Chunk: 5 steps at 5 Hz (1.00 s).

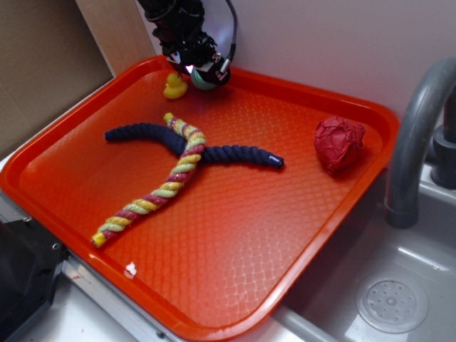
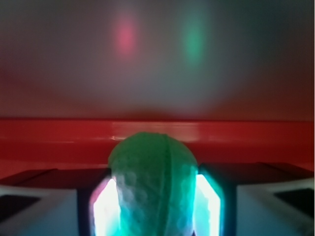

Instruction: Grab the green ball.

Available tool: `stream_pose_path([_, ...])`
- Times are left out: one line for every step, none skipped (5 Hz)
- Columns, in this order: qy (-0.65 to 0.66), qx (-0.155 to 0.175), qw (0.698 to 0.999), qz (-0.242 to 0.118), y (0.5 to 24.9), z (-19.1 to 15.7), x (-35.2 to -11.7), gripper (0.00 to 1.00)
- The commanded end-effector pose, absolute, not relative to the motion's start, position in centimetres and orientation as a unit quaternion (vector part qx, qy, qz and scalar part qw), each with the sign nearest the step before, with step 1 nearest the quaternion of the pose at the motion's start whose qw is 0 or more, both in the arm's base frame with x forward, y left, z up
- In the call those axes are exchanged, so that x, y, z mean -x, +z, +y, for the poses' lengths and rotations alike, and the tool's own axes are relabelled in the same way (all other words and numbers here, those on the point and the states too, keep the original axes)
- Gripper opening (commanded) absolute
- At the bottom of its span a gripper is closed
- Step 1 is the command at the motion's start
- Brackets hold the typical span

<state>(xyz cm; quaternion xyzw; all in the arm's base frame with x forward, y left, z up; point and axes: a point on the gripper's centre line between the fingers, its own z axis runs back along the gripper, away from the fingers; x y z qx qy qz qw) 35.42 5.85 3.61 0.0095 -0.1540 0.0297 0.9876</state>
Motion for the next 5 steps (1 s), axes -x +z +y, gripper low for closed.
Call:
stream_pose_path([0.093,-0.003,0.973,-0.213,14.4,5.0,-30.1,0.0])
stream_pose_path([0.12,0.014,0.981,-0.154,19.8,4.7,-26.1,0.0])
stream_pose_path([0.119,0.011,0.983,-0.14,24.9,5.5,-21.7,0.0])
stream_pose_path([0.097,0.028,0.985,-0.142,27.3,5.3,-19.5,0.0])
stream_pose_path([0.066,0.015,0.986,-0.149,27.0,4.6,-18.9,0.0])
